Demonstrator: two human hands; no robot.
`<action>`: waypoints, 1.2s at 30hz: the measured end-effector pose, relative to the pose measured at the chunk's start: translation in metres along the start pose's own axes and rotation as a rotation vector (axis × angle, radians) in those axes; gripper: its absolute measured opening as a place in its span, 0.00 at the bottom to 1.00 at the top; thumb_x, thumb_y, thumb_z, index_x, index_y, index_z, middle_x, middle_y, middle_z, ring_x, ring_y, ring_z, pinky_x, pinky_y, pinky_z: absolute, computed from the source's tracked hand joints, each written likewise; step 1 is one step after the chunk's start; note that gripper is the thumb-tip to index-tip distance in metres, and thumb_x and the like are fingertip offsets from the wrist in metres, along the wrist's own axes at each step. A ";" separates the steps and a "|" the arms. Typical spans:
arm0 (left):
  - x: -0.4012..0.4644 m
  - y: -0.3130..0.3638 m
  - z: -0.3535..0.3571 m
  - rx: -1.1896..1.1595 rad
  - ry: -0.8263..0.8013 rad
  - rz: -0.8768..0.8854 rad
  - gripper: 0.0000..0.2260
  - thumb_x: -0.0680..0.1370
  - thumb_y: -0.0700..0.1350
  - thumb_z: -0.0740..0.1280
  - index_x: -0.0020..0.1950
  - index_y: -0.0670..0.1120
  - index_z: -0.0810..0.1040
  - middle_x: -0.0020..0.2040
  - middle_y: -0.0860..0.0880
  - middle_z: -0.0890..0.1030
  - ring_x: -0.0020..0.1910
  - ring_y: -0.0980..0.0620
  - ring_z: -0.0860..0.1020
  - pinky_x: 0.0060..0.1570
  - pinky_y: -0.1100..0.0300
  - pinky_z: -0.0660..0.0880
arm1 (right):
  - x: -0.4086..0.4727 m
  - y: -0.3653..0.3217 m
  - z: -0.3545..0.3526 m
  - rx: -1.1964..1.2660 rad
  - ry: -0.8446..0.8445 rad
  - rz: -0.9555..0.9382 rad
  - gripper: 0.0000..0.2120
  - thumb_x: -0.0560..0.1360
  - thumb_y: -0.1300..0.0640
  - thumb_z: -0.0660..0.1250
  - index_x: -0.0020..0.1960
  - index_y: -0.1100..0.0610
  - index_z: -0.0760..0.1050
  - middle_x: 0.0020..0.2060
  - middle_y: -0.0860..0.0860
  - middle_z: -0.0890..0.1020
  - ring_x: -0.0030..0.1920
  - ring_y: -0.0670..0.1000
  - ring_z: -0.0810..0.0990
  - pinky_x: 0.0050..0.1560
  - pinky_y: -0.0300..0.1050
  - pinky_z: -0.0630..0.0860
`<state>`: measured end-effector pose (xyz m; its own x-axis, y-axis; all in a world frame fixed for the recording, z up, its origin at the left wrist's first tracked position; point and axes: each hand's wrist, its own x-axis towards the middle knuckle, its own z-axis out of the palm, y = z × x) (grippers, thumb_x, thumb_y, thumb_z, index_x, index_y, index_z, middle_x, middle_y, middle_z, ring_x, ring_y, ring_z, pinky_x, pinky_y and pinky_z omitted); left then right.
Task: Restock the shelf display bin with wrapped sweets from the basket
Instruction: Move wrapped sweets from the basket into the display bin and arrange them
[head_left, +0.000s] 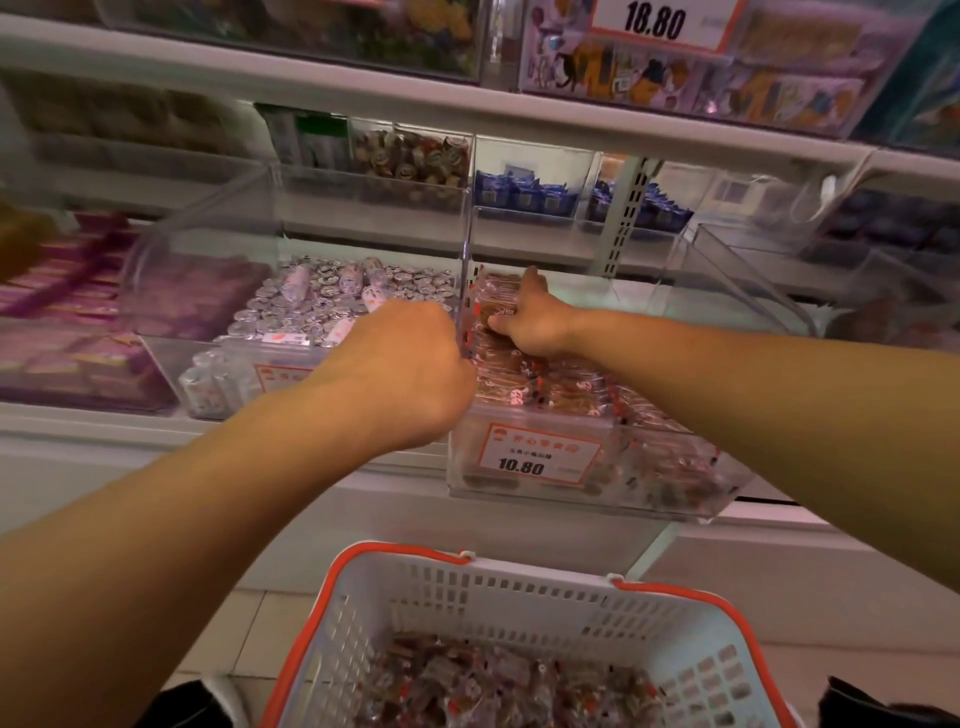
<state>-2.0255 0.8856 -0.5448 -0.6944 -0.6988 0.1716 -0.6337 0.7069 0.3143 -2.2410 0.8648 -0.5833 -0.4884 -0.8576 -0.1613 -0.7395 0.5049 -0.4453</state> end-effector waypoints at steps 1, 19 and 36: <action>0.000 0.000 0.000 -0.011 -0.005 -0.001 0.12 0.76 0.46 0.63 0.33 0.45 0.76 0.33 0.47 0.77 0.34 0.49 0.75 0.27 0.59 0.64 | 0.000 -0.006 0.000 -0.004 0.004 0.015 0.44 0.81 0.47 0.61 0.79 0.60 0.32 0.80 0.58 0.43 0.75 0.60 0.61 0.69 0.45 0.65; -0.013 -0.001 -0.010 0.050 0.203 0.073 0.17 0.74 0.58 0.65 0.36 0.45 0.76 0.32 0.46 0.78 0.35 0.45 0.77 0.46 0.50 0.78 | -0.058 -0.005 -0.035 -0.288 0.136 -0.226 0.32 0.81 0.41 0.59 0.79 0.54 0.55 0.77 0.58 0.60 0.75 0.62 0.62 0.74 0.57 0.62; -0.176 -0.040 0.271 -0.045 -0.959 -0.288 0.28 0.75 0.57 0.69 0.71 0.46 0.70 0.69 0.43 0.73 0.64 0.45 0.74 0.62 0.58 0.73 | -0.259 0.225 0.306 0.079 -0.236 0.475 0.45 0.68 0.44 0.75 0.78 0.50 0.55 0.77 0.58 0.56 0.74 0.64 0.61 0.69 0.59 0.69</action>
<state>-1.9698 1.0099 -0.8406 -0.5106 -0.4446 -0.7359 -0.8212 0.5058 0.2641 -2.1392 1.1705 -0.9111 -0.6364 -0.5402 -0.5507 -0.4210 0.8414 -0.3389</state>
